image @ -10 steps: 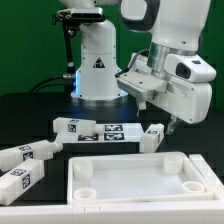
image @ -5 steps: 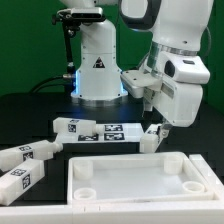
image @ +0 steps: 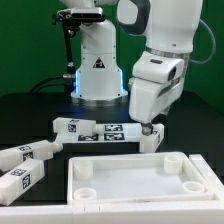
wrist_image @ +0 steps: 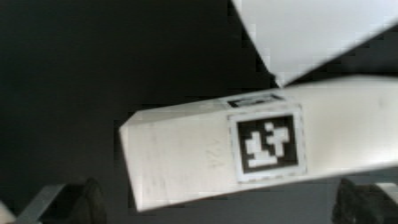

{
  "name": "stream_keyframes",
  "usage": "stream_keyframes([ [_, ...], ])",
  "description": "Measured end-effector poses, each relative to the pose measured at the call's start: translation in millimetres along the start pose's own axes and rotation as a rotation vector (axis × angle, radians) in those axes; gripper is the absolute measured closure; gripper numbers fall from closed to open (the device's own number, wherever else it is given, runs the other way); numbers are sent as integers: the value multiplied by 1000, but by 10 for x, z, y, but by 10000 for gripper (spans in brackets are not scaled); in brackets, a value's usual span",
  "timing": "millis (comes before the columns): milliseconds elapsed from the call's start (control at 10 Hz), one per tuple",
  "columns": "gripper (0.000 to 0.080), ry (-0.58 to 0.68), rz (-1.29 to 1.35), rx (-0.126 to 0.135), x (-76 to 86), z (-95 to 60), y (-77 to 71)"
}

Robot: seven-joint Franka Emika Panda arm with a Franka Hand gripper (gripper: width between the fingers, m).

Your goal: Assemble desk

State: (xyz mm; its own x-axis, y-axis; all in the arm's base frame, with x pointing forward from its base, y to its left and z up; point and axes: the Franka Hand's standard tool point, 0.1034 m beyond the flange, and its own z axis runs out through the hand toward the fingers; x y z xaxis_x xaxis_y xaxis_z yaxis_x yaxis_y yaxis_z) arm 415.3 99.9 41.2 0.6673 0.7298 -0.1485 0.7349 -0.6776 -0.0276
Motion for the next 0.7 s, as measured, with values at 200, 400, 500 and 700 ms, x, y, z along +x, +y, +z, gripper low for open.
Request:
stream_keyframes([
  [200,151,15,-13,-29,80,-15,-60],
  [400,151,18,119,-11,82,-2,-100],
  [500,151,21,197,-1,85,-6,-99],
  [700,151,-13,512,60,68,-113,60],
])
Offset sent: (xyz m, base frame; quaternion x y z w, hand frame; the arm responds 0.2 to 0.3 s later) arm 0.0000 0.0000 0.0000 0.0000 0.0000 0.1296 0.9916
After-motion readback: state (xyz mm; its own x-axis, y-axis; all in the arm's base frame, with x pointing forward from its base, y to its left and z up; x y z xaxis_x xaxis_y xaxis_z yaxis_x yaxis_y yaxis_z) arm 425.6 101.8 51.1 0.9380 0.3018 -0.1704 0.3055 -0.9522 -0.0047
